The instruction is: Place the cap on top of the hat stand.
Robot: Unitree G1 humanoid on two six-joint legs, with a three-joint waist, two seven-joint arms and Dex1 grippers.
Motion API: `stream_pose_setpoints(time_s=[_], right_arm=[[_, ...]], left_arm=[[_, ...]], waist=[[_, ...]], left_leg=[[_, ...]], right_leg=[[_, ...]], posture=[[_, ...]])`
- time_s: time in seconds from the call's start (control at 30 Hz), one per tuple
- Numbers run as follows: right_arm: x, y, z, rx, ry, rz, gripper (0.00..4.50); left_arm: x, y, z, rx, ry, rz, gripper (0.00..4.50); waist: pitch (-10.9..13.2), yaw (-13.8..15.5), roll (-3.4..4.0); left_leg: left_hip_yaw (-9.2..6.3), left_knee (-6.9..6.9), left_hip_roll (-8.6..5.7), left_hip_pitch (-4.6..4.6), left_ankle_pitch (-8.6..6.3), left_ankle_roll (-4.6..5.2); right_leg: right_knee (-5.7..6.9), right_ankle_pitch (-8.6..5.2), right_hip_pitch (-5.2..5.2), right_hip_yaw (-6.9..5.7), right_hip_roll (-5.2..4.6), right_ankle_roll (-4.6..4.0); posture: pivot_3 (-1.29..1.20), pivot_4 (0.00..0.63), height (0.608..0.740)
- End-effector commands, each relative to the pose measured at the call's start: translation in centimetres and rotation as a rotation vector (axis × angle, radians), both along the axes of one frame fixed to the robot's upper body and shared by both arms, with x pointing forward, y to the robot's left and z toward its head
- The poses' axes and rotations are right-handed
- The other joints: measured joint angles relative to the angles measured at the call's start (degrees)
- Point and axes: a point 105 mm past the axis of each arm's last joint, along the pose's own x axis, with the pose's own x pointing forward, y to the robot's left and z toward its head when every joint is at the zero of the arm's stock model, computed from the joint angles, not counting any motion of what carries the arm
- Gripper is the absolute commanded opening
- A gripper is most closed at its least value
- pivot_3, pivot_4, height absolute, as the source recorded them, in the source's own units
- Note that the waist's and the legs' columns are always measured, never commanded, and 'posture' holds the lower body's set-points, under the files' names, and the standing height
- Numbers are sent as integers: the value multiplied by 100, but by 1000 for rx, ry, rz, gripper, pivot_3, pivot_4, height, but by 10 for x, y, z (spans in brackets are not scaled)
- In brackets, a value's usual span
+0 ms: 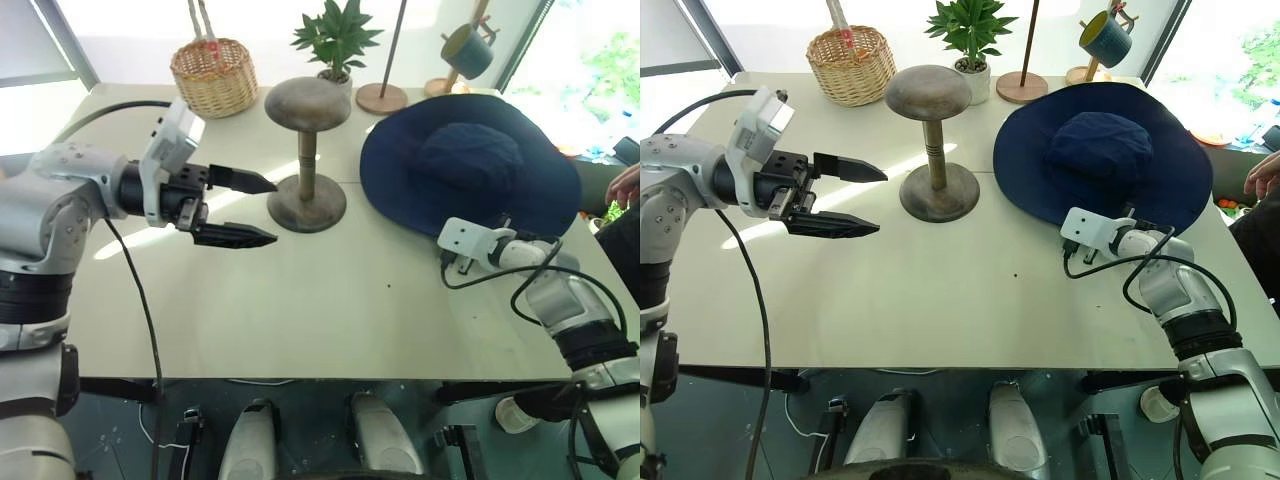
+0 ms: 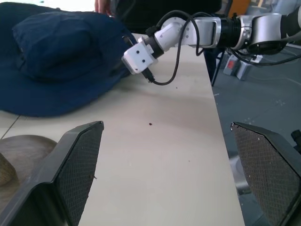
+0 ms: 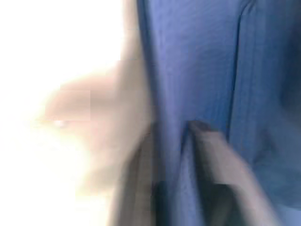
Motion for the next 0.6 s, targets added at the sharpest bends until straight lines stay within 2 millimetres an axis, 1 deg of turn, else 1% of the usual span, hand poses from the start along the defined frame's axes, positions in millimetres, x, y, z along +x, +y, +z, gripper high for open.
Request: stream_pose_setpoints(time_s=[0.03, 0.1, 0.17, 0.23, 0.27, 0.3, 0.33, 0.37, 0.4, 0.5, 0.53, 0.57, 0.6], right_arm=[[-3, -4, 8, 86, 1, -41, 78], [-6, 0, 13, 146, 4, -45, 78], [-6, 9, 33, 286, -34, -44, 24], [-8, 13, 45, 361, -47, -42, 24], [-9, 17, 54, 394, -53, -35, 24], [-9, 21, 67, 433, -67, -25, 24], [-10, 25, 76, 461, -75, -17, 24], [-9, 28, 92, 499, -104, -9, 24], [-8, 29, 102, 522, -123, -6, 24], [-2, 39, 153, 596, -220, 39, 24], [-1, 42, 167, 609, -244, 54, 24], [0, 43, 175, 615, -256, 61, 24], [2, 47, 190, 623, -283, 82, 24]], left_arm=[[-4, 1, 13, -19, -48, -1, 4500], [-4, 1, 14, -22, -49, 2, 4500], [-4, 3, 16, -34, -52, 19, 4500], [-3, 5, 18, -43, -54, 33, 4500], [-3, 7, 21, -56, -57, 48, 4500], [-3, 10, 24, -74, -59, 66, 4500], [-2, 12, 26, -87, -61, 79, 4500], [-2, 15, 29, -103, -67, 102, 4500], [-1, 17, 30, -112, -71, 116, 4500], [-1, 27, 36, -152, -88, 172, 4500], [-1, 29, 38, -161, -93, 189, 4500], [-1, 30, 38, -166, -97, 198, 4500], [-1, 33, 40, -173, -105, 215, 4500]], waist=[[0, 0, 0], [1, 0, 1], [2, -13, 3], [7, -34, 11], [8, -38, 13], [8, -39, 13], [12, -40, 19], [13, -42, 20], [15, -45, 24], [27, -50, 43], [30, -44, 49], [32, -39, 51], [32, -36, 50]], left_leg=[[-1, -1, 0, 0, 0, 0], [-4, -3, -1, -1, 0, 0], [-6, -6, -2, -1, 0, 0], [-7, -7, -2, -3, 0, 0], [-7, -8, -1, -2, 0, 0], [-8, -10, -1, -2, 0, 0], [-8, -10, -1, -2, 0, 1], [-8, -11, -1, -2, 0, 1], [-8, -11, 0, -2, 0, 1], [-8, -9, 0, -2, 0, 0], [-6, -9, 0, -3, 0, 0], [-7, -10, -1, -5, 0, 1], [-7, -12, -1, -5, 0, 0]], right_leg=[[1, -1, 0, 0, 0, 2], [2, -5, 0, 0, 0, 7], [4, -6, -2, 0, 1, 12], [6, 2, -4, 0, 2, 29], [6, 3, -5, 0, 2, 30], [7, 3, -7, 0, 3, 31], [8, 3, -8, 0, 4, 31], [9, 3, -10, 0, 4, 31], [9, 3, -10, 0, 4, 32], [9, 3, -11, 0, 4, 30], [9, 2, -13, 0, 3, 29], [8, 2, -13, 0, 3, 29], [9, 3, -15, 0, 3, 30]], posture=[[0, 150, 740], [0, 150, 740], [0, 150, 740], [0, 150, 740], [0, 150, 740], [0, 150, 740], [0, 150, 740], [0, 150, 740], [0, 150, 740], [0, 150, 740], [0, 150, 740], [0, 150, 740], [0, 150, 740]])
